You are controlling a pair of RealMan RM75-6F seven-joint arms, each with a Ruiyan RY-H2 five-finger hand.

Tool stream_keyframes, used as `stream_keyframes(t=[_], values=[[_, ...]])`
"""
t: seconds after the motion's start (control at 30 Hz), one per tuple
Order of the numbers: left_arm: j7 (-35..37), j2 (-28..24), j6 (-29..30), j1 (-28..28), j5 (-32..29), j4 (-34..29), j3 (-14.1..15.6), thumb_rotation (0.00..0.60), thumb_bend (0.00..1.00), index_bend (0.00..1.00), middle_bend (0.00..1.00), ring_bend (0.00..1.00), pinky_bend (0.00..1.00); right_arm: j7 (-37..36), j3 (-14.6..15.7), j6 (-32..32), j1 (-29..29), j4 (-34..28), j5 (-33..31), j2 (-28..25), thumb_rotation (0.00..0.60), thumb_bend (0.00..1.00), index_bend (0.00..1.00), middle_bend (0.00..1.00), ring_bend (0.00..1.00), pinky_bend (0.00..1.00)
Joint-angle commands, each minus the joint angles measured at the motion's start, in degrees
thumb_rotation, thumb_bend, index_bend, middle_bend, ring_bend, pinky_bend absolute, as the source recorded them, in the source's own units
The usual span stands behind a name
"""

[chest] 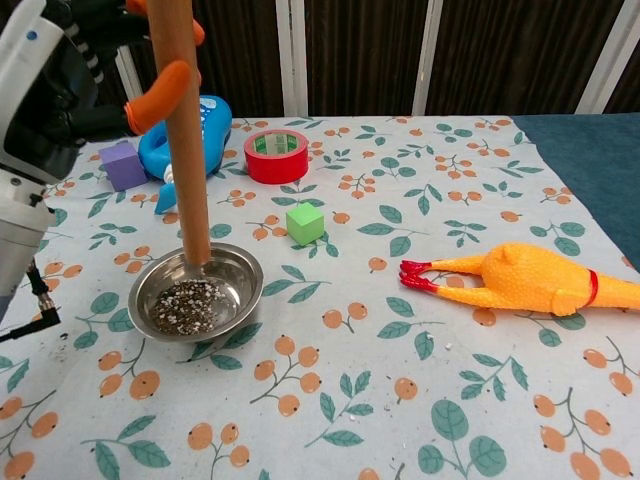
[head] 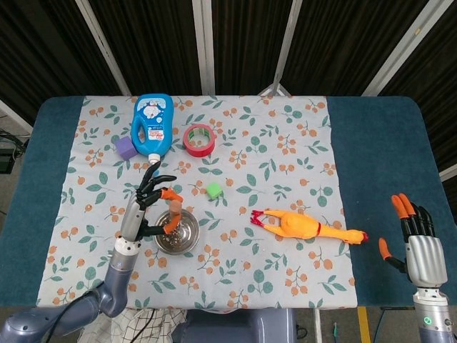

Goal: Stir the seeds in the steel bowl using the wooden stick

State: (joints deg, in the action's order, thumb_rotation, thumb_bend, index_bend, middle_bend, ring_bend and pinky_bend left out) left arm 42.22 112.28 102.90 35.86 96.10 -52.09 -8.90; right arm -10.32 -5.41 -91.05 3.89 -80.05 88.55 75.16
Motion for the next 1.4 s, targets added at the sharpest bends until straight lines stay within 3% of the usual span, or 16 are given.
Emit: stream_keyframes(t=[0.03, 0.33, 0.57, 1.07, 1.4], values=[[-5.58, -5.79, -0.41, -0.6, 1.5, -5.72, 0.84, 0.6, 0.89, 0.57, 0.76, 0.25, 0.0, -0.04, 0.01, -0.04, -0.02, 0.0, 0.01, -0.02, 0.6, 0.45, 0.0, 0.08, 0.0, 0.0], [-11.93, -17.77, -2.24, -3.35, 1.87, -8.51, 2.75, 0.6, 0.9, 0.57, 0.76, 0.27, 0.0, 0.49, 0.14, -0.12, -0.07, -0.19, 0.18, -0.05, 0.6, 0.45, 0.0, 0.08, 0.0, 0.0], [-14.15, -23.01, -4.69, -5.71, 1.96, -2.81, 5.66, 0.6, 0.9, 0.58, 0.77, 0.28, 0.01, 0.91, 0.16, 0.23, -0.02, -0.48, -0.06, -0.05, 0.6, 0.45, 0.0, 0.08, 0.0, 0.0], [-19.15, -19.98, -11.67, -7.71, 6.54, 17.39, 14.4, 0.6, 0.9, 0.59, 0.77, 0.3, 0.04, 1.54, 0.16, 0.7, -0.07, -0.99, -0.56, -0.28, 0.6, 0.45, 0.0, 0.08, 0.0, 0.0], [-20.16, -17.46, -13.39, -8.38, 8.05, 22.76, 17.19, 0.6, 0.86, 0.59, 0.77, 0.3, 0.04, 1.41, 0.23, 0.6, -0.17, -1.04, -0.45, -0.38, 0.6, 0.45, 0.0, 0.08, 0.0, 0.0]])
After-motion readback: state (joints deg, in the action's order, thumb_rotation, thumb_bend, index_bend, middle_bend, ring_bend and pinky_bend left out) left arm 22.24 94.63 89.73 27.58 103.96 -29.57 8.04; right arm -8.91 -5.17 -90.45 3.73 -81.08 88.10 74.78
